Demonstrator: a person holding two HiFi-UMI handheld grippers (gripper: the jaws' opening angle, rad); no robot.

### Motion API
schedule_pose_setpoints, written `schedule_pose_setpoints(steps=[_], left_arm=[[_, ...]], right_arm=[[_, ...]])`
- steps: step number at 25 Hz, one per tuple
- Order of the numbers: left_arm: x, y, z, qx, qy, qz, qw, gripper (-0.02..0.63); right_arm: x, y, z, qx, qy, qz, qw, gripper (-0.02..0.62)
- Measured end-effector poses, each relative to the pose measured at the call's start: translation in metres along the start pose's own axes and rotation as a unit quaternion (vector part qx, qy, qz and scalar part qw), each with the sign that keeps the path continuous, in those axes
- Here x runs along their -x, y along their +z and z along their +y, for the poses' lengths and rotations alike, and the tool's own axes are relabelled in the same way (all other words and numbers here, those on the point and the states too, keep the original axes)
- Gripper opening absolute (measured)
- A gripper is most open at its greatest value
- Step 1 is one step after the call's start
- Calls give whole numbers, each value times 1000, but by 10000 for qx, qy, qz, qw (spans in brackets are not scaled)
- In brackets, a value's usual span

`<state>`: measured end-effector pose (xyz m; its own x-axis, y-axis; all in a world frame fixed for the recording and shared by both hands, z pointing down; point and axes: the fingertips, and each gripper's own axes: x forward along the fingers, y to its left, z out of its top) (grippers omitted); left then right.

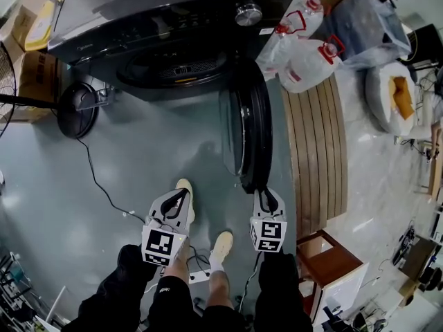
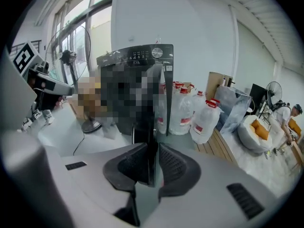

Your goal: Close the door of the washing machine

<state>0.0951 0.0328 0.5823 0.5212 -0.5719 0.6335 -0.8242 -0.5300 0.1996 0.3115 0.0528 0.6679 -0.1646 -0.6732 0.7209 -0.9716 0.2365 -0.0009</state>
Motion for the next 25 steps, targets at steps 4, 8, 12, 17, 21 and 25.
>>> schedule_pose_setpoints(steps=[4,8,12,17,21,25], left_arm=[[0,-8,7,39,40,38,10000,23],[-1,-12,4,27,18,74,10000,23],[3,-10,0,43,-7,30,10000,23],[13,-12,10,125,180,-3,9998,25],[28,-20,25,259,408,-55,9988,25],[42,-30,39,378,585,-61,9976,23]], right_arm=[[-1,0,2,41,-21,3,10000,84],[-4,-1,7,70,59,44,9999,84],[-3,0,20,145,248,86,9995,87],[-4,4,39,129,504,43,9986,92],[-5,6,56,113,612,12,9981,97],[-8,9,75,127,732,13,9972,101]])
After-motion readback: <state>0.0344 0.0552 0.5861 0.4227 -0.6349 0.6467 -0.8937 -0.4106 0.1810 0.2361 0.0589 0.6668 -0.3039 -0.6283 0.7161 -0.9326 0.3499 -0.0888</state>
